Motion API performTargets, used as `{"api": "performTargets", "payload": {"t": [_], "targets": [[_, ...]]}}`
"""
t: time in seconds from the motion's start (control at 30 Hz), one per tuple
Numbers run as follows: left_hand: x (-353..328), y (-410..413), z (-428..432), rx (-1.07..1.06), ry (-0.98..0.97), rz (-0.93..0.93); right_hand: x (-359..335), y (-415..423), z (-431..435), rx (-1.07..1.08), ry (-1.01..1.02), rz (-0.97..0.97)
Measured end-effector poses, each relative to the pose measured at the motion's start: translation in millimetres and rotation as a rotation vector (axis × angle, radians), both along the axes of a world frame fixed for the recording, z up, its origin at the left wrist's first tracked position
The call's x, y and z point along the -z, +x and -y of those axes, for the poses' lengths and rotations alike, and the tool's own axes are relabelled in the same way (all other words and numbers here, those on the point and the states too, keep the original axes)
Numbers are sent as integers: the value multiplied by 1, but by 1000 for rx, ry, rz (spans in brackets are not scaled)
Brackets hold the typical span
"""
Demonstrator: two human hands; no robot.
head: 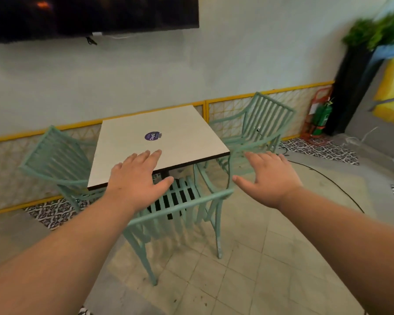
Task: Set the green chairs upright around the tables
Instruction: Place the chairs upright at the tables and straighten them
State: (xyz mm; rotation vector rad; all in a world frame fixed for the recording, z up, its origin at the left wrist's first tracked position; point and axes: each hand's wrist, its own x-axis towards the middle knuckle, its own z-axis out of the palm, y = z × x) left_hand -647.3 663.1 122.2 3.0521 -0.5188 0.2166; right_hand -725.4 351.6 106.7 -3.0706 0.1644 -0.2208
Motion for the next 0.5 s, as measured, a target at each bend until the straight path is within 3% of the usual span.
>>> {"api": "performTargets", "payload": {"t": [0.5], "targets": [[42,40,307,223,-43,-56,31,-37,289,264,4,-55]]}}
